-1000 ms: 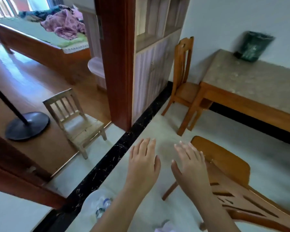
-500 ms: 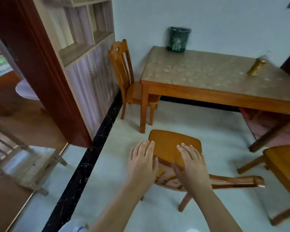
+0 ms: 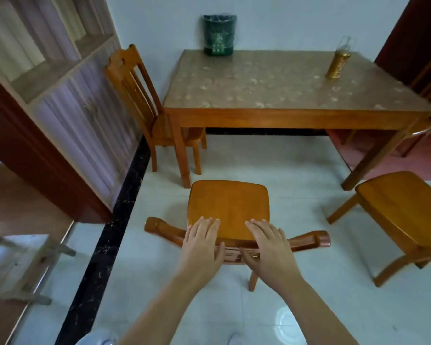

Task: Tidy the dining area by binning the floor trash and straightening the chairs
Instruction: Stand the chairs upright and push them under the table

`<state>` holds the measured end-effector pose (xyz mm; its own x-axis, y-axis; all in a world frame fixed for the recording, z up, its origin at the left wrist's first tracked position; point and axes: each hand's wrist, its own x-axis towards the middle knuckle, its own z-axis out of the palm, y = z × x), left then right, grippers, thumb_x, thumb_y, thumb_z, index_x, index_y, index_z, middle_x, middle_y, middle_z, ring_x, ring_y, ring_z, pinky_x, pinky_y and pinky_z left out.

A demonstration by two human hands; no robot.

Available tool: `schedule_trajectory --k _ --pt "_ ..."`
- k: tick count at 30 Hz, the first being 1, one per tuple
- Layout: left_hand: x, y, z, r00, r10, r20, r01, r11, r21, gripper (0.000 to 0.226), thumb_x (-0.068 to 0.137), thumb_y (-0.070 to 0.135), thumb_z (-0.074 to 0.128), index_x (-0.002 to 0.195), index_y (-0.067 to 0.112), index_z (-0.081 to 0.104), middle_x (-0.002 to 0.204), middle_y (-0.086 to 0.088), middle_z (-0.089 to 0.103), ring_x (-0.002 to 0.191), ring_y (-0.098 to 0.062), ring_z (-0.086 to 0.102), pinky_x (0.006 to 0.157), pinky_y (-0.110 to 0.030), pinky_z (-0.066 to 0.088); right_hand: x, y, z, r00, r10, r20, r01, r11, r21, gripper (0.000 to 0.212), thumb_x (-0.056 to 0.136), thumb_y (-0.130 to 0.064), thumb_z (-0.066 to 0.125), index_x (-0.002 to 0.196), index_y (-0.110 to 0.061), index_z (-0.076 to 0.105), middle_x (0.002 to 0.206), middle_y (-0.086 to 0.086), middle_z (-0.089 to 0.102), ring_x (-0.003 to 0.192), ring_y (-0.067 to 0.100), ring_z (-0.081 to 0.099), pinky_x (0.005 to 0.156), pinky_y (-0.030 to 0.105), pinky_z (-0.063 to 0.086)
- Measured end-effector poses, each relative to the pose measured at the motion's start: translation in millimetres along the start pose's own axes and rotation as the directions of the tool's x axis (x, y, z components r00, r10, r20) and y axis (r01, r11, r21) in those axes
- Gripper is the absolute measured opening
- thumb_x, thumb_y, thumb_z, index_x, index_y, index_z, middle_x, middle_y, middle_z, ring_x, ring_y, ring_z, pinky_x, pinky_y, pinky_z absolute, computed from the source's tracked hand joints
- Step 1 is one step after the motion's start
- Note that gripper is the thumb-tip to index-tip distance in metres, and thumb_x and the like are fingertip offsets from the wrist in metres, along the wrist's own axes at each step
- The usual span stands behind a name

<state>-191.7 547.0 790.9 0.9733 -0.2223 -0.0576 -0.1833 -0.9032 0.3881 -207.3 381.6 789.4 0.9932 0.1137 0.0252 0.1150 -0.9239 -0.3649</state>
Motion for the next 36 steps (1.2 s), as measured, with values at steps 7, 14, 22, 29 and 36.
schedule_trajectory --k 7,14,22,29,36 --pt "7 14 21 0.999 0.041 0.004 -0.041 0.998 0.051 0.054 0.091 0.054 0.036 0.138 0.027 0.035 0.142 0.011 0.038 0.131 -0.012 0.031 0.110 -0.029 0.015 -1 30 14 0.999 -0.027 0.028 0.025 0.996 0.091 0.052 0.078 -0.047 0.051 0.120 -0.015 0.058 0.118 0.003 0.063 0.109 0.024 0.058 0.096 0.047 0.040" --pt "19 3 20 0.988 0.151 0.013 -0.152 0.985 0.088 0.039 0.074 0.052 0.045 0.087 0.026 0.071 0.083 0.011 0.071 0.076 -0.011 0.066 0.069 -0.029 0.051 21 30 17 0.990 -0.132 0.044 0.129 0.990 0.060 0.033 0.070 -0.050 0.050 0.080 -0.024 0.066 0.070 -0.008 0.065 0.061 0.016 0.062 0.051 0.030 0.045" --pt "46 -13 1 0.947 0.203 0.249 -0.203 0.979 -0.027 0.038 0.076 0.056 0.060 0.109 0.036 0.063 0.107 0.015 0.063 0.097 -0.004 0.054 0.078 -0.018 0.038 45 28 6 0.935 -0.172 0.309 0.127 0.979 0.159 0.030 0.077 -0.042 0.062 0.103 -0.026 0.060 0.097 -0.007 0.060 0.085 0.011 0.055 0.063 0.023 0.040" --pt "60 -30 -4 0.863 0.264 0.430 -0.223 0.964 -0.145 0.037 0.077 0.054 0.060 0.111 0.039 0.059 0.106 0.016 0.063 0.090 -0.003 0.054 0.078 -0.018 0.043 52 21 2 0.891 -0.062 0.449 -0.014 0.986 0.164 0.025 0.073 -0.035 0.066 0.097 -0.032 0.059 0.081 -0.015 0.057 0.071 0.006 0.050 0.058 0.018 0.039" --pt "74 -30 -6 0.740 0.258 0.621 -0.091 0.954 -0.287 0.033 0.072 0.044 0.066 0.103 0.039 0.057 0.097 0.014 0.063 0.079 -0.011 0.065 0.078 -0.037 0.055 58 15 1 0.816 0.037 0.577 -0.145 0.979 0.142 0.036 0.070 -0.030 0.072 0.103 -0.028 0.060 0.094 -0.004 0.066 0.078 0.017 0.063 0.068 0.029 0.051"
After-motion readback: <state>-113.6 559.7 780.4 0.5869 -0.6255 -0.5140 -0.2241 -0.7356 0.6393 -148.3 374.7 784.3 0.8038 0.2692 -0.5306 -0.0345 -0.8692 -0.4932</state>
